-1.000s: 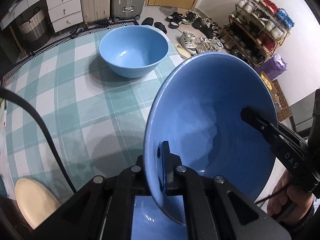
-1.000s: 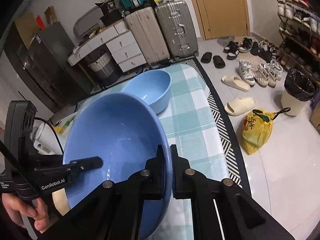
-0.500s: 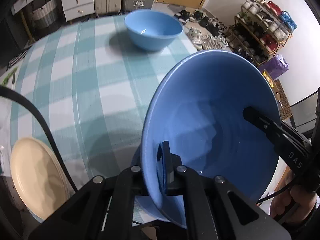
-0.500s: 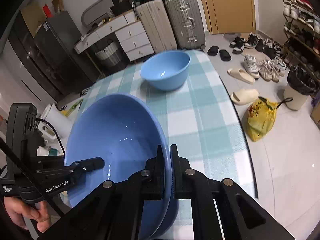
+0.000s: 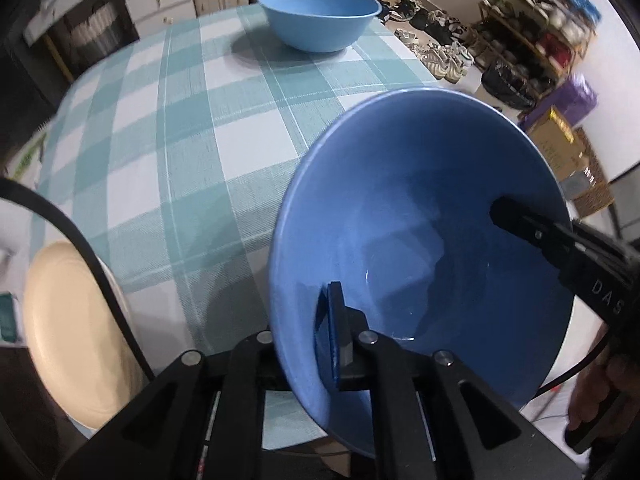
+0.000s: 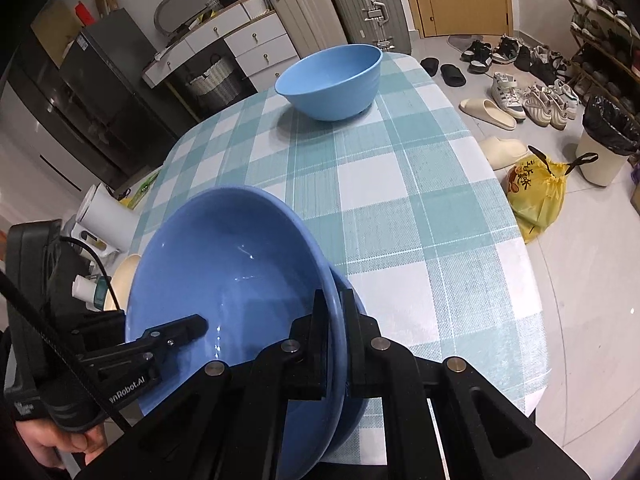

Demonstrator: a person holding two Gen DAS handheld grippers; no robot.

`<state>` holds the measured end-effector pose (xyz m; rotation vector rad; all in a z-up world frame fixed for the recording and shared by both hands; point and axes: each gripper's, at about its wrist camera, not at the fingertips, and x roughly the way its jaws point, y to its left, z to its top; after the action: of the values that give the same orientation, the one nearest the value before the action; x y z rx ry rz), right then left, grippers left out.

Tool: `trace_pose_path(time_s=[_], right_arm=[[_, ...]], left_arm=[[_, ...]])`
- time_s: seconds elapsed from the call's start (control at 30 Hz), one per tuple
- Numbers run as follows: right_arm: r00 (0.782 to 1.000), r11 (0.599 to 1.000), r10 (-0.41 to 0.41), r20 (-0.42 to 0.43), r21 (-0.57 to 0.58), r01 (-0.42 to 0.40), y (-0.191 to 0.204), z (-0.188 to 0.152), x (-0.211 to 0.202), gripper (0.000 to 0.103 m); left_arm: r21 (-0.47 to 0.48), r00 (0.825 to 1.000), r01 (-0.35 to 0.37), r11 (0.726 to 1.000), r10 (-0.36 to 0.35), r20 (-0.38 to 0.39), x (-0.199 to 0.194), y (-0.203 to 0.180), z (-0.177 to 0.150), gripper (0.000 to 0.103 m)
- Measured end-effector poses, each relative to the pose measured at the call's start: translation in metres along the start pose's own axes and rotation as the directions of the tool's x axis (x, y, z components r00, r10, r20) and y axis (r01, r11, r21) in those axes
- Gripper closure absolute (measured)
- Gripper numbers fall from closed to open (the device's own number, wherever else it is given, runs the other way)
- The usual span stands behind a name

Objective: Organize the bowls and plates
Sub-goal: 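Carry the held blue bowl with the left gripper over the other bowl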

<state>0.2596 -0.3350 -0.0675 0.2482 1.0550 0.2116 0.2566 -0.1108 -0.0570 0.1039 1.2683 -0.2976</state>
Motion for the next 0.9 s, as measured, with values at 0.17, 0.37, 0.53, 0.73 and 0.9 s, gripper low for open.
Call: trace_pose_path(time_s=[0.17, 0.37, 0.53, 0.73, 0.9], right_arm=[[1.0, 0.999, -0.006, 0.014, -0.038, 0.006, 0.0, -0.004, 0.003, 0.098], [0.999, 0.998, -0.017, 0.034, -0.054, 0.019, -0.001, -0.007, 0.001, 0.098], [0.998, 0.995, -0.036, 0.056, -0.089, 0.041, 0.0, -0.012, -0.002, 0.097], [0.993, 0.987, -0.079, 0.082, -0.131, 0.089, 0.005, -0.016, -0.002, 0.097], [0.989, 0.979, -0.11, 0.096, -0.16, 0.125, 0.009, -0.017, -0.001, 0.095]], left_arm=[[0.032, 0.999, -0.031, 0.999, 0.03, 0.033, 0.005, -0.003, -0.008, 0.094], [0.072, 0.994, -0.088, 0.994, 0.083, 0.066, 0.005, -0.012, -0.012, 0.09], [0.113, 0.986, -0.144, 0.983, 0.133, 0.097, 0.005, -0.021, -0.016, 0.087], [0.127, 0.985, -0.147, 0.981, 0.133, 0.112, 0.01, -0.022, -0.018, 0.086], [0.146, 0.976, -0.182, 0.972, 0.161, 0.146, 0.01, -0.025, -0.022, 0.084]])
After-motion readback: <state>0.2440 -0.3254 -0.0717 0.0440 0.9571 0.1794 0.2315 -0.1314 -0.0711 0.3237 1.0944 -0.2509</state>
